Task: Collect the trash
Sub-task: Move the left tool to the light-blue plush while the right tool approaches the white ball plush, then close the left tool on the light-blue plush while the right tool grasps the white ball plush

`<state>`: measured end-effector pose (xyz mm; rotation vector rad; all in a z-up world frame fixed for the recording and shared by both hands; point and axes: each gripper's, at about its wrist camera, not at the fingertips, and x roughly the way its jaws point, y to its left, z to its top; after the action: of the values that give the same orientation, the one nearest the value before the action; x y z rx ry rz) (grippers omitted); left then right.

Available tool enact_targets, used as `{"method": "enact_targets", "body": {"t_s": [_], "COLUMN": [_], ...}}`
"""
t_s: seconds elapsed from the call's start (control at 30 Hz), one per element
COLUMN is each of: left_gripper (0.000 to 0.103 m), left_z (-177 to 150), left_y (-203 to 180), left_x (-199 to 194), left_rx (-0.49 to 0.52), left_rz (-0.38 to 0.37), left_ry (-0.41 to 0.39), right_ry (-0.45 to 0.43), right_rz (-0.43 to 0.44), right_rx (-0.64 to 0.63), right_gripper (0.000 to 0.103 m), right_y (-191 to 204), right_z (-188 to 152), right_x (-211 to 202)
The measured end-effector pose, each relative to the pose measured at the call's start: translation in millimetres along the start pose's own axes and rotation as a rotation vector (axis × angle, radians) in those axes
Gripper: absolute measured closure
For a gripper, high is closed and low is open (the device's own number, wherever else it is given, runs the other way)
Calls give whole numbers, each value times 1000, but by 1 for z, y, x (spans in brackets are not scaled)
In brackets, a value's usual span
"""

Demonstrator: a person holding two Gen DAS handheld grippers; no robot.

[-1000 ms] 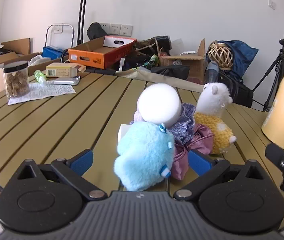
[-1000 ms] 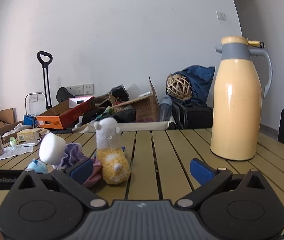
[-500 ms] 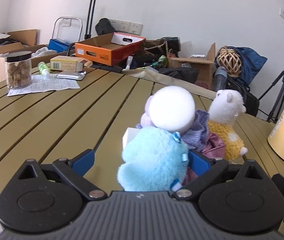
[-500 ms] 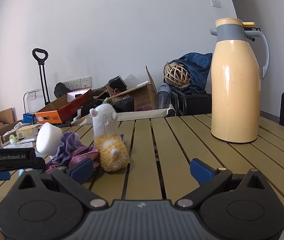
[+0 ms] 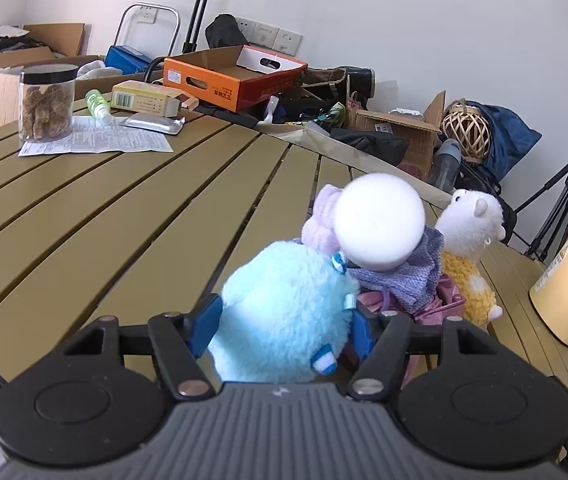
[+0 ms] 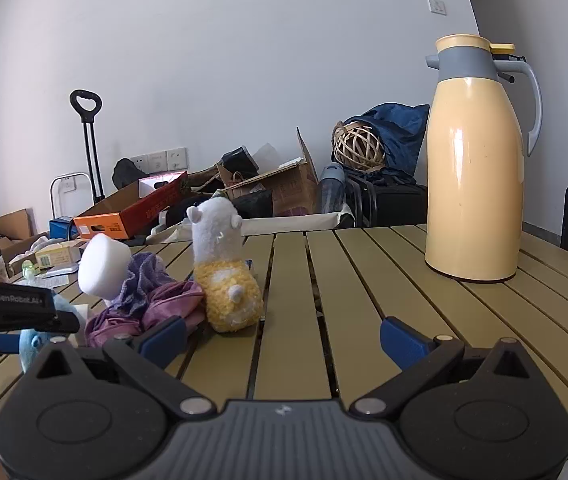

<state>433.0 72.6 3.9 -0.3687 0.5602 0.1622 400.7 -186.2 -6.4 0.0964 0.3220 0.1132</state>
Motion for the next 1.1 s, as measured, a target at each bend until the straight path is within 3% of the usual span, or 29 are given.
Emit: {"method": "enact_targets", "body": {"t_s": [0.6, 0.77, 0.83, 0.93, 1.1], "left_gripper": [45, 54, 66, 69, 70], "left_z": [5, 10, 10, 10, 12], "left_y": [22, 41, 48, 62, 68], "left_x": [-12, -18, -18, -14, -23], "left_rx": [-18, -69, -69, -103, -77], "left_rz": [-11, -48, -19, -33, -43], "left_ry": [24, 49, 63, 87, 50], "right_ry": [10, 11, 12, 12, 17], "right_rz": [26, 35, 39, 45, 56], "right_rx": [-27, -31, -34, -38, -46], "right_gripper": [0, 0, 0, 0, 0], "right_y": [21, 27, 30, 34, 44], "right_z": [-5, -6, -6, -7, -8], "right_x": [4, 5, 6, 7, 12]}}
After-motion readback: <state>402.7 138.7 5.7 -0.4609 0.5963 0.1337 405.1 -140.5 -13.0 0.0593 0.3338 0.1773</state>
